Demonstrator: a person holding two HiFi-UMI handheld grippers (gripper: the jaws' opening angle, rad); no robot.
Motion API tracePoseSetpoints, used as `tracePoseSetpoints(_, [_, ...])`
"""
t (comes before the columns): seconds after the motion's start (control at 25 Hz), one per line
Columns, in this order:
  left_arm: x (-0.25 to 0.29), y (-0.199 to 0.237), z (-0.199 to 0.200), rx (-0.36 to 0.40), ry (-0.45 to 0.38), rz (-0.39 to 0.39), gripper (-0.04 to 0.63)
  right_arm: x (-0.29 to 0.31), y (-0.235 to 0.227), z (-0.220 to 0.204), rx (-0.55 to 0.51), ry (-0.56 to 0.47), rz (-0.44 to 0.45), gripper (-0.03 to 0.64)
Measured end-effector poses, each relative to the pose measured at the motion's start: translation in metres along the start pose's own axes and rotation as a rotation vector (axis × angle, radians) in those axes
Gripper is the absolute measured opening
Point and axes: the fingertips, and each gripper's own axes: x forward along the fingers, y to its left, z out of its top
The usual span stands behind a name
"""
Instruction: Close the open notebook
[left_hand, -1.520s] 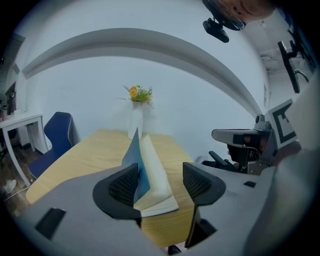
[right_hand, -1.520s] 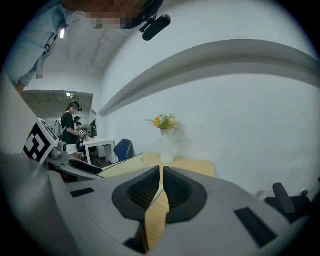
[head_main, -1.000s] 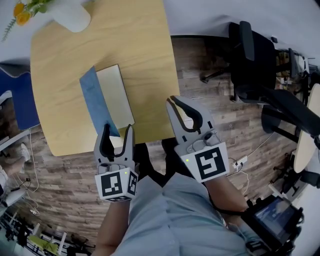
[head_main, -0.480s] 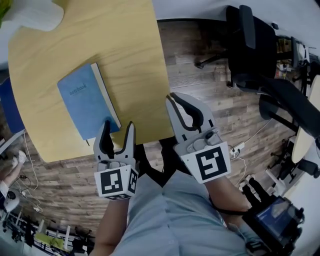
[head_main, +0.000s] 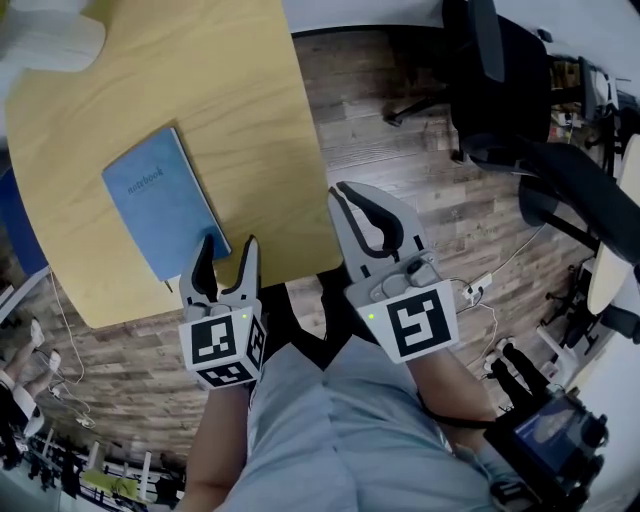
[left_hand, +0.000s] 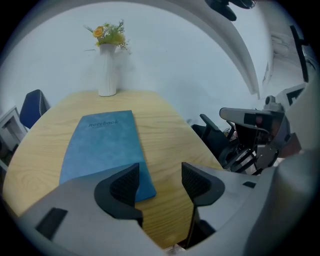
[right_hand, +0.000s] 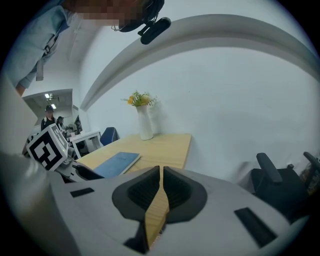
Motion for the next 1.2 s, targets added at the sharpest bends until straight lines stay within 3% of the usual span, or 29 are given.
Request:
tracePoseSetpoints(0.16, [-0.027, -0.015, 0.013, -0.004, -0.028, -0.025, 0.29, -0.014, 0.009, 0.025, -0.003, -0.052, 0.002, 0.051])
tracePoseSetpoints(0.44, [-0.112, -0.035, 0.069, 0.053, -0.252, -0.046, 0.29, -0.047, 0.046, 0.095, -0.053, -0.197, 0.029, 0.051])
tracePoseSetpoints(0.6, [-0.169, -0.023, 0.119, 0.074, -0.463, 0.01, 0.256, -0.061, 0.077, 0.144, -0.123, -0.306, 0.061, 0.051])
tracePoseSetpoints(0.92, [-0.276, -0.007, 0.182, 0.112, -0.755, 0.135, 0.126, -0.099, 0.132, 0.231, -0.235, -0.479, 0.096, 0.051])
tracePoseSetpoints(1.04, [-0.306, -0.003, 0.194, 0.116, -0.834, 0.177, 0.044, -0.111, 0.149, 0.251, -0.282, -0.526, 0.106, 0.051])
tracePoseSetpoints(1.2, [-0.328, 0.004, 0.203, 0.124, -0.892, 0.215, 0.021, -0.117, 0.163, 0.263, -0.329, -0.554, 0.108, 0.051])
